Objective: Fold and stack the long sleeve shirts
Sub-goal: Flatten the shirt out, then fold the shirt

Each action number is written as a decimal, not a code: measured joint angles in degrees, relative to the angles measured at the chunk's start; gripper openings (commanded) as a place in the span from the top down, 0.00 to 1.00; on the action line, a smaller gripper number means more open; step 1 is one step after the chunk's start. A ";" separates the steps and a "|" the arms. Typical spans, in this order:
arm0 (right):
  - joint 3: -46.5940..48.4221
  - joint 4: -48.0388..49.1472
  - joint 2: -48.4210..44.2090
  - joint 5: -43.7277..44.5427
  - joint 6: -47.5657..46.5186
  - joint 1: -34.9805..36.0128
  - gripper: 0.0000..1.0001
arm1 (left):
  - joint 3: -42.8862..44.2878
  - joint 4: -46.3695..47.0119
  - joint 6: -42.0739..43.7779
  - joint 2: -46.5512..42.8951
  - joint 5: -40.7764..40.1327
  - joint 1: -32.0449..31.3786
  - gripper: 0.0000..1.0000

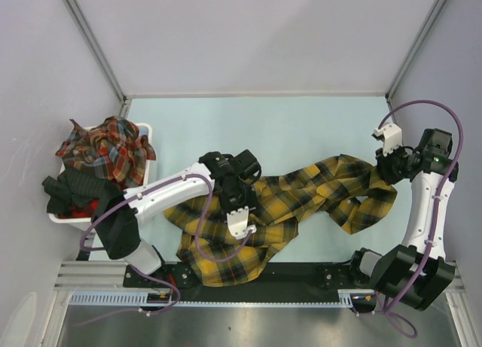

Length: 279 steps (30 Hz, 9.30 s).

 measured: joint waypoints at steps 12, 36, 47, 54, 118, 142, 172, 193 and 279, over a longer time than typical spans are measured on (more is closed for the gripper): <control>-0.02 -0.07 0.33 -0.61 -0.35 -2.01 1.00 | 0.79 3.61 1.27 7.65 -5.95 -0.13 1.00; 53.27 17.25 20.50 -14.47 47.50 -2.14 1.00 | 22.43 28.52 -74.18 -11.15 -2.78 31.76 1.00; 77.29 18.86 28.63 -11.98 56.78 -1.53 1.00 | 36.02 29.33 -85.02 -10.54 -6.47 31.85 1.00; 59.41 28.61 1.46 -2.56 56.37 -12.81 1.00 | 44.72 20.90 -82.86 -17.92 -6.38 23.74 1.00; 21.88 -0.52 25.75 13.79 16.79 7.15 0.16 | -6.97 22.88 -69.75 -7.17 7.80 40.68 0.14; -1.88 9.81 35.89 27.82 22.05 17.35 0.53 | -31.43 23.91 -61.33 -11.54 -4.44 22.08 0.30; 39.15 2.36 58.95 17.49 21.05 4.70 0.15 | -20.79 20.98 -68.00 -17.62 3.26 19.74 0.13; 39.78 6.14 59.17 20.31 24.96 5.95 0.80 | -20.79 23.04 -68.61 -15.61 3.34 19.74 0.14; 16.90 -10.84 24.83 1.09 7.61 10.97 0.21 | -31.54 91.10 -166.77 0.48 32.37 22.29 0.33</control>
